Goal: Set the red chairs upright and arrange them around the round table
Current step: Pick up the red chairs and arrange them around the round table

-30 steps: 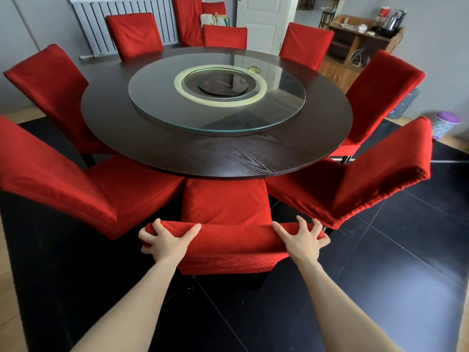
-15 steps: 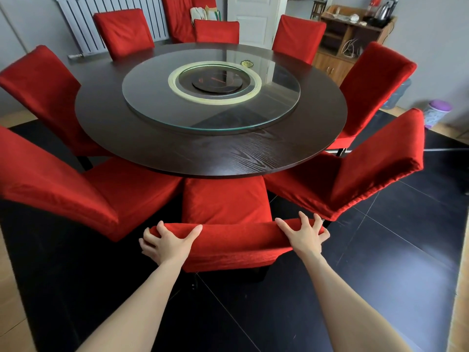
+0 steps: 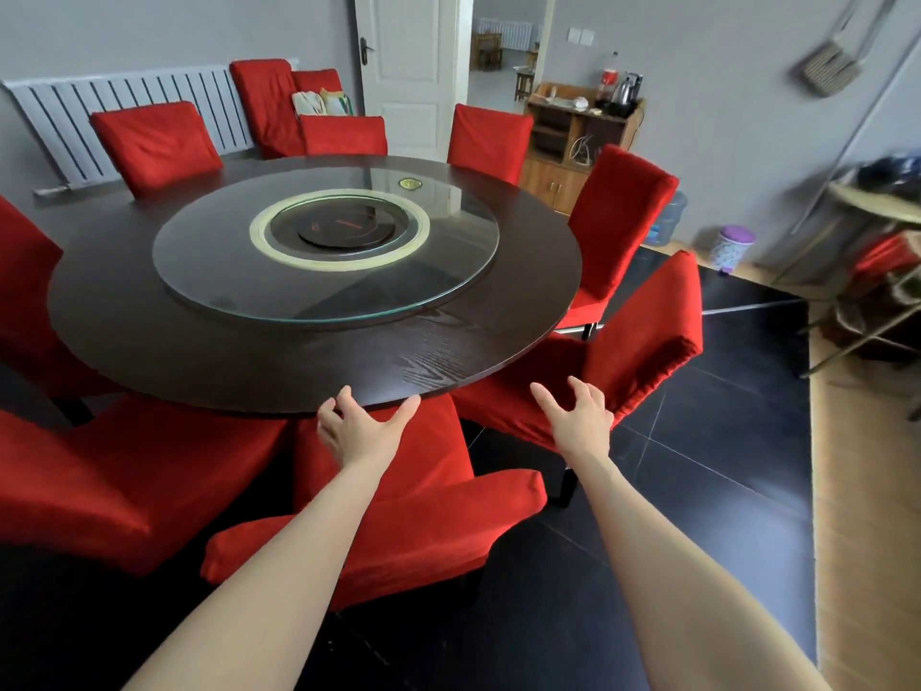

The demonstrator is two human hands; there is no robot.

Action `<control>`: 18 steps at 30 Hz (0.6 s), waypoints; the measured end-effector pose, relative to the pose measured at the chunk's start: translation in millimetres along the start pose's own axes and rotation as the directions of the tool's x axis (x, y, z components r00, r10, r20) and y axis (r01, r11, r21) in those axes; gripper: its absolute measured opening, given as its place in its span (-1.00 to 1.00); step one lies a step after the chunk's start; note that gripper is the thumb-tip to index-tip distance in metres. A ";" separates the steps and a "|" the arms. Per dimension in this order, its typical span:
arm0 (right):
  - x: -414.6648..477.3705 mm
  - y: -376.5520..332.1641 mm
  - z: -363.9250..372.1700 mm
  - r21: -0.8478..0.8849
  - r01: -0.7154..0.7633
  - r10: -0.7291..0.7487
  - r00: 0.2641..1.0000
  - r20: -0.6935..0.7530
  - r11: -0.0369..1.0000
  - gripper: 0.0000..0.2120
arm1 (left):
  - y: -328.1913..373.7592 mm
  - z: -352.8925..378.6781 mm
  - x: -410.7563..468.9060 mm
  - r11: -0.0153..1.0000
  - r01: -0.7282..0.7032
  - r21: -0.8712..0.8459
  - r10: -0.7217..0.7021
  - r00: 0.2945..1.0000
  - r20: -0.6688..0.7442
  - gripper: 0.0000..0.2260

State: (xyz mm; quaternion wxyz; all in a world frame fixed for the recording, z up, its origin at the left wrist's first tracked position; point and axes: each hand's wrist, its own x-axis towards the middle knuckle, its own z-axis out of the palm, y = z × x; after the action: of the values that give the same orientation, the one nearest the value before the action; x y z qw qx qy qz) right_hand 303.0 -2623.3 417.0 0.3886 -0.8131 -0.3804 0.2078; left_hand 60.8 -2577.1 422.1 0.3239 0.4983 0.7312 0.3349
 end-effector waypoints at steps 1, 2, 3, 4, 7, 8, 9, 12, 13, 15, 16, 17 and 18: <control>7.7 0.4 -10.7 0.006 0.008 -0.008 1.000 -0.018 1.000 -0.26 | 14.0 9.2 -1.9 0.999 -0.031 -0.017 0.032 0.999 0.018 -0.13; 17.8 1.4 -24.8 0.016 0.016 -0.015 0.999 -0.038 1.000 -0.27 | 31.1 20.9 -4.7 0.997 -0.065 -0.033 0.066 0.997 0.031 -0.13; 26.6 0.9 -35.1 0.026 0.025 -0.024 0.998 -0.053 0.999 -0.27 | 45.1 29.6 -6.4 0.995 -0.088 -0.053 0.090 0.995 0.042 -0.13; 36.8 0.7 -47.2 0.037 0.032 -0.030 0.997 -0.065 0.999 -0.27 | 60.9 39.9 -8.5 0.991 -0.113 -0.072 0.117 0.992 0.049 -0.14; 72.3 1.6 -87.0 0.063 0.070 -0.064 0.993 -0.096 0.996 -0.26 | 109.4 75.8 -17.3 0.975 -0.182 -0.129 0.193 0.978 0.078 -0.13; 88.3 3.0 -105.5 0.066 0.087 -0.080 0.991 -0.103 0.994 -0.26 | 129.3 93.3 -22.3 0.968 -0.201 -0.147 0.214 0.974 0.077 -0.13; 99.6 3.4 -115.9 0.064 0.101 -0.094 0.990 -0.108 0.993 -0.26 | 142.7 103.7 -25.8 0.964 -0.210 -0.164 0.224 0.972 0.075 -0.13; 142.2 10.8 -163.7 0.055 0.147 -0.140 0.983 -0.121 0.988 -0.27 | 193.2 150.0 -44.1 0.949 -0.227 -0.219 0.248 0.966 0.073 -0.14; 154.8 12.8 -178.3 0.053 0.158 -0.151 0.981 -0.124 0.986 -0.27 | 209.0 163.6 -50.2 0.945 -0.232 -0.232 0.255 0.964 0.073 -0.14; 178.3 15.0 -205.7 0.046 0.177 -0.170 0.977 -0.127 0.983 -0.28 | 238.7 189.5 -60.4 0.938 -0.236 -0.254 0.261 0.963 0.068 -0.14; 194.7 18.8 -225.1 0.044 0.188 -0.181 0.975 -0.130 0.981 -0.28 | 258.8 207.7 -67.9 0.934 -0.244 -0.263 0.269 0.961 0.063 -0.13; 207.6 19.6 -239.2 0.037 0.204 -0.197 0.971 -0.134 0.978 -0.28 | 275.3 220.4 -72.8 0.929 -0.247 -0.276 0.274 0.960 0.063 -0.14; 219.9 20.7 -252.0 0.039 0.216 -0.209 0.968 -0.140 0.976 -0.29 | 290.0 231.7 -77.7 0.923 -0.254 -0.290 0.283 0.957 0.061 -0.14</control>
State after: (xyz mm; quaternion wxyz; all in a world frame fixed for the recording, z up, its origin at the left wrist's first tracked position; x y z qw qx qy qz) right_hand 609.4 -2579.6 545.5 0.4551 -0.7691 -0.4325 0.1196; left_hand 419.1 -2530.9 537.5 0.3788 0.5595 0.5839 0.4500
